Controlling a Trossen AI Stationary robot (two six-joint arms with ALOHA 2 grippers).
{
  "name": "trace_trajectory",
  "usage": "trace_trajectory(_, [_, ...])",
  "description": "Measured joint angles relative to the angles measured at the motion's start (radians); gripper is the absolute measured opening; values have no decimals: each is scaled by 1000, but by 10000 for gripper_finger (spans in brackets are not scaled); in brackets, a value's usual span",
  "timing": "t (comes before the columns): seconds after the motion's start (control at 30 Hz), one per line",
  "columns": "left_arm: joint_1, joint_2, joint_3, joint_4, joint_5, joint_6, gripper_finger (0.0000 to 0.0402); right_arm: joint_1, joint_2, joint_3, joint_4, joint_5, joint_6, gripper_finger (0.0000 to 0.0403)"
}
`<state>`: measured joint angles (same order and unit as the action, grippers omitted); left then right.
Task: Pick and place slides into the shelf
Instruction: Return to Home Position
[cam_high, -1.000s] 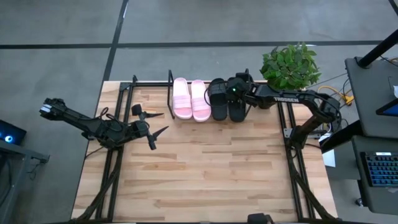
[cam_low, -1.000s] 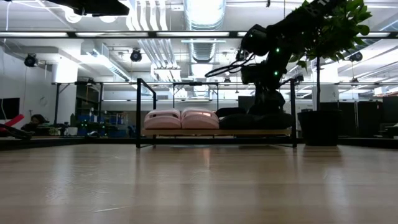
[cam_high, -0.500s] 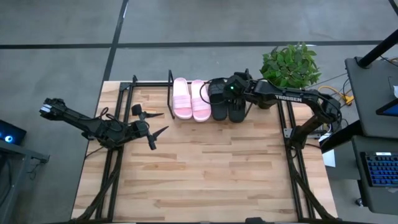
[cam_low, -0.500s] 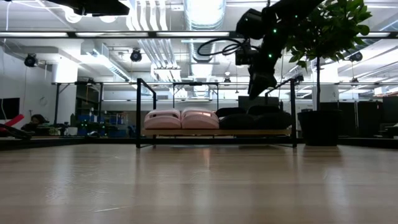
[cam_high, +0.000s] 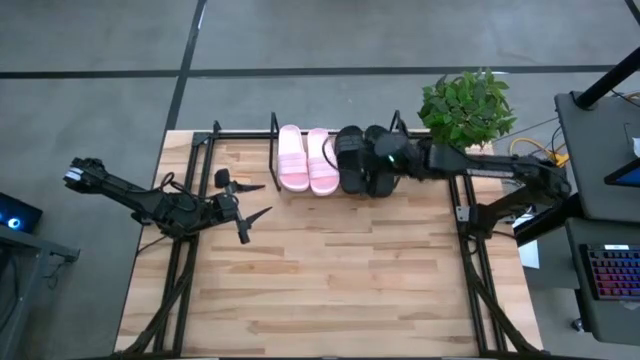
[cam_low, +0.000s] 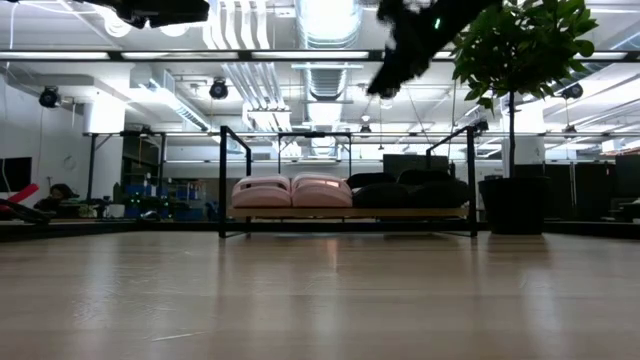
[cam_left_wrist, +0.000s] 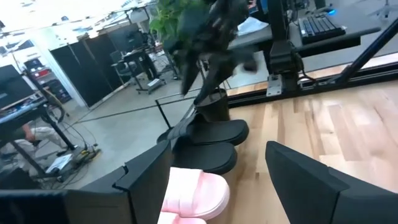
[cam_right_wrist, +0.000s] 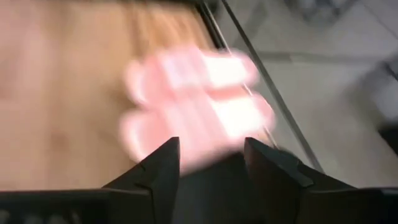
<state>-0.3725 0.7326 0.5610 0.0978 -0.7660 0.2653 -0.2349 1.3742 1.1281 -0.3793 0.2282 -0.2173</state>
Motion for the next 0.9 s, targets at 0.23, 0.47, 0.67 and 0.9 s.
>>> trace_trajectory(0.23, [0, 0, 0, 2, 1, -25, 246, 274, -139, -144, 203, 57, 100, 139])
trace_trajectory(0.47, [0, 0, 0, 0, 1, -24, 246, 462, -134, -333, 478, 180, 153, 107])
trace_trajectory(0.67, [0, 0, 0, 0, 1, -24, 246, 478, -153, -500, 621, 185, 158, 39])
trace_trajectory(0.9, [0, 0, 0, -1, 0, -23, 246, 398, -366, -673, 624, 160, 150, 9])
